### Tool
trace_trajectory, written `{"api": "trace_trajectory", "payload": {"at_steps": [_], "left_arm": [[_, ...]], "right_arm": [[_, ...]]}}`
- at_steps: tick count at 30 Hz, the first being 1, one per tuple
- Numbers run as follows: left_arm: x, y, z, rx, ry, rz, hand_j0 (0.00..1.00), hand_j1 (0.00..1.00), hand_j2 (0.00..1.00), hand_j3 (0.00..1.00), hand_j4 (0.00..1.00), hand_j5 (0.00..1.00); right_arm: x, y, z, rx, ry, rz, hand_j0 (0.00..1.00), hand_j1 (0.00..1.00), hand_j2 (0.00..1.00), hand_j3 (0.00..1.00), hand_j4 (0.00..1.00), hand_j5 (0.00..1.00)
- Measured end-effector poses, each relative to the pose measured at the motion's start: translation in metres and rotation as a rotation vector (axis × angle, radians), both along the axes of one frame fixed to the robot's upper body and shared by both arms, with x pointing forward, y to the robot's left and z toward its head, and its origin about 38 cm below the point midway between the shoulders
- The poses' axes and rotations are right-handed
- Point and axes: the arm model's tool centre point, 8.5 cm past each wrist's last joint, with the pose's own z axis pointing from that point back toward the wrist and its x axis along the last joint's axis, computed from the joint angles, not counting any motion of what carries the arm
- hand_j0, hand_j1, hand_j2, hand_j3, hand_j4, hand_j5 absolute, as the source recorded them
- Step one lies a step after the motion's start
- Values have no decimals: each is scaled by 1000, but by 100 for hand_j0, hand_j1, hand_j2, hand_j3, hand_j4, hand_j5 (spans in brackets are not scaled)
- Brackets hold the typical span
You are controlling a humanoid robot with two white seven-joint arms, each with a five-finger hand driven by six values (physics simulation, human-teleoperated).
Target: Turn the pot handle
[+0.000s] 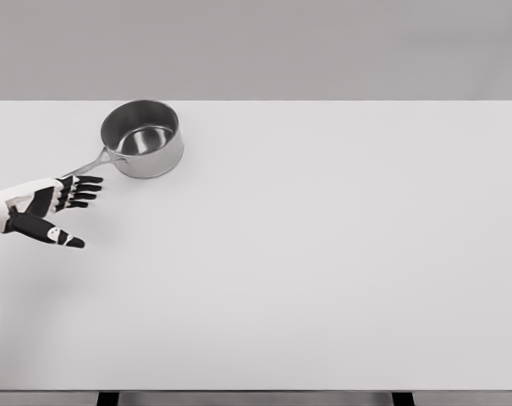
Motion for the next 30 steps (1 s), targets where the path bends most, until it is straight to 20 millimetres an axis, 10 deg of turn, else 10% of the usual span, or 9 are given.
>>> {"api": "trace_trajectory", "payload": {"at_steps": [30], "left_arm": [[8, 24, 0, 131, -31, 46, 100, 100, 100, 100, 100, 100]], "right_arm": [[0, 0, 0, 0, 0, 0, 100, 100, 100, 100, 100, 100]]}}
